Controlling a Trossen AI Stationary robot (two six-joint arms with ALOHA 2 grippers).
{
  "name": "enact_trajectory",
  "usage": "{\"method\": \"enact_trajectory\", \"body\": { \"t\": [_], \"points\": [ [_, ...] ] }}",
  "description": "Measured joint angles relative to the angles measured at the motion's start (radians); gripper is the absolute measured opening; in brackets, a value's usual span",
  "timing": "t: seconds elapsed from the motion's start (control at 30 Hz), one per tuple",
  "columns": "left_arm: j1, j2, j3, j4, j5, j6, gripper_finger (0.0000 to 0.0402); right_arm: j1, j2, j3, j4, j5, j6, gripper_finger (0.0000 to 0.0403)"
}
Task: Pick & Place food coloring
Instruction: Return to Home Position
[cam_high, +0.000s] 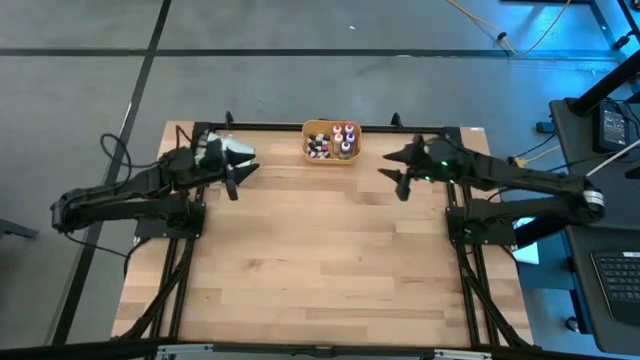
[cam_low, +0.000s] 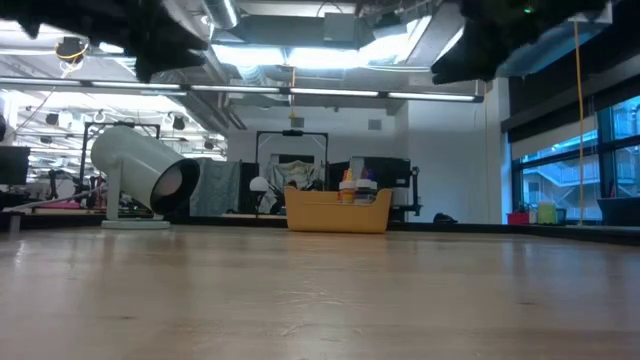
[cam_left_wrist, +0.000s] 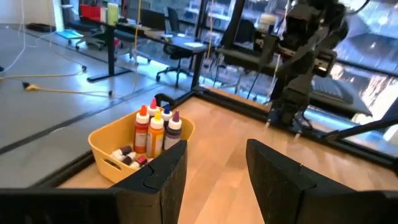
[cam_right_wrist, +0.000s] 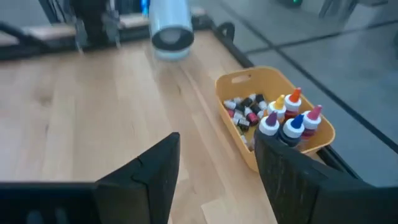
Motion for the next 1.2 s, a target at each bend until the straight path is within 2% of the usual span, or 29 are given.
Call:
{"method": "enact_trajectory", "body": {
  "t": [0.17,0.33,0.47,0.6,0.87,1.03,1.2],
  "points": [
    [0.0,-0.128,-0.109,0.02,-0.002,-0.014,0.0164,0.0,-0.132,-0.109,0.03,-0.009,0.097,0.0209],
    [0.0,-0.183,-0.162,0.016,-0.027,-0.017,0.0163,0.0,-0.226,-0.191,0.049,-0.036,0.096,0.0209],
    [0.0,-0.187,-0.168,-0.066,-0.027,-0.053,0.016,0.0,-0.299,-0.268,0.098,-0.07,0.096,0.0209],
    [0.0,-0.213,-0.168,-0.079,-0.028,-0.054,0.0162,0.0,-0.389,-0.355,0.171,-0.072,0.101,0.0209],
    [0.0,-0.383,-0.169,-0.11,-0.039,-0.044,0.0162,0.0,-0.561,-0.493,0.276,-0.111,0.15,0.0209],
    [0.0,-0.483,-0.25,-0.079,-0.039,-0.071,0.016,-0.001,-0.622,-0.523,0.287,-0.11,0.146,0.0209],
    [0.0,-0.473,-0.337,0.055,-0.026,-0.095,0.0163,-0.001,-0.652,-0.523,0.277,-0.11,0.136,0.0209]
  ]
}}
